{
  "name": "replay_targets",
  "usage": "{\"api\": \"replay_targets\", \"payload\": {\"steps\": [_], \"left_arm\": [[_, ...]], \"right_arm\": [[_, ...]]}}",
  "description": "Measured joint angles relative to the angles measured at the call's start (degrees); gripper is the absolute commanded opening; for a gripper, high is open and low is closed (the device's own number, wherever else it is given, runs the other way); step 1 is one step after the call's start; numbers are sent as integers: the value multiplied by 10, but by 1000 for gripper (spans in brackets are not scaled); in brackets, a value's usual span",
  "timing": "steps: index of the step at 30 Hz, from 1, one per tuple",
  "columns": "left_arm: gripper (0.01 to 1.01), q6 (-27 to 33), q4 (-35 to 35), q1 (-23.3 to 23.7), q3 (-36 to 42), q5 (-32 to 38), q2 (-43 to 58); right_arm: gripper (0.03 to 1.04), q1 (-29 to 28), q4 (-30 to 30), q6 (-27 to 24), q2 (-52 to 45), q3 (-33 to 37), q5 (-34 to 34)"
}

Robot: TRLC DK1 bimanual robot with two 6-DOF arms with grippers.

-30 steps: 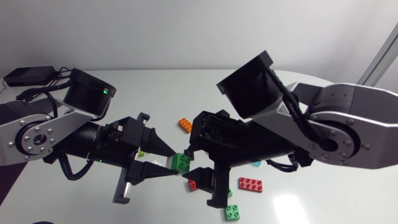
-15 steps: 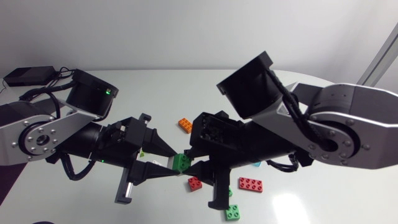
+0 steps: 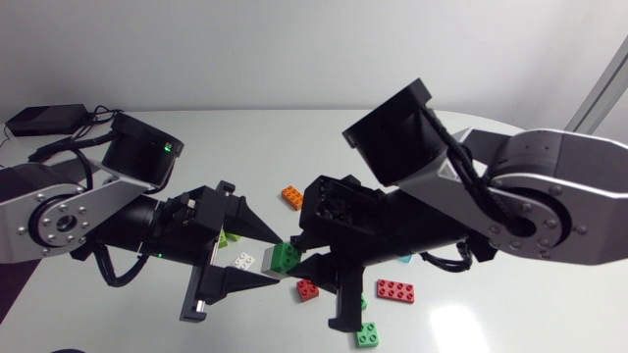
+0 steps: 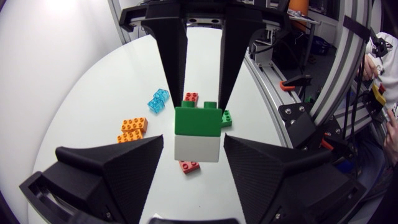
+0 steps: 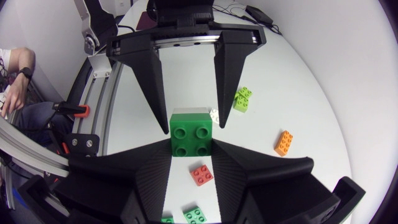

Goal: Separate the duplo bricks

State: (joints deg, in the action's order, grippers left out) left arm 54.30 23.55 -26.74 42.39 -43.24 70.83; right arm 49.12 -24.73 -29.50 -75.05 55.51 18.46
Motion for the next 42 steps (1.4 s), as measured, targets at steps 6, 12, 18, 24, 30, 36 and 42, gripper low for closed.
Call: {"api": "replay_targets", "payload": {"steps": [6,12,18,24,30,36,42], "left_arm": [[721,0,0,2,-2,0,0],[592,0,0,2,-2,0,0],[343,0,0,2,-2,0,0],[316,0,2,0,-2,-2,0],[316,1,6,-4,-9,-15,-10],[316,5,5,1,-19,-4,-18],[316,7,6,28,-20,-3,-21]], "right_arm": [[180,-1,-6,0,10,1,2],[180,-1,-6,0,11,1,2],[180,-1,-6,0,11,1,3],[180,-4,-7,0,11,1,7],[180,-36,-50,-16,7,18,78],[180,-92,-84,-16,-7,53,138],[179,-96,-102,-47,-5,47,81]]}}
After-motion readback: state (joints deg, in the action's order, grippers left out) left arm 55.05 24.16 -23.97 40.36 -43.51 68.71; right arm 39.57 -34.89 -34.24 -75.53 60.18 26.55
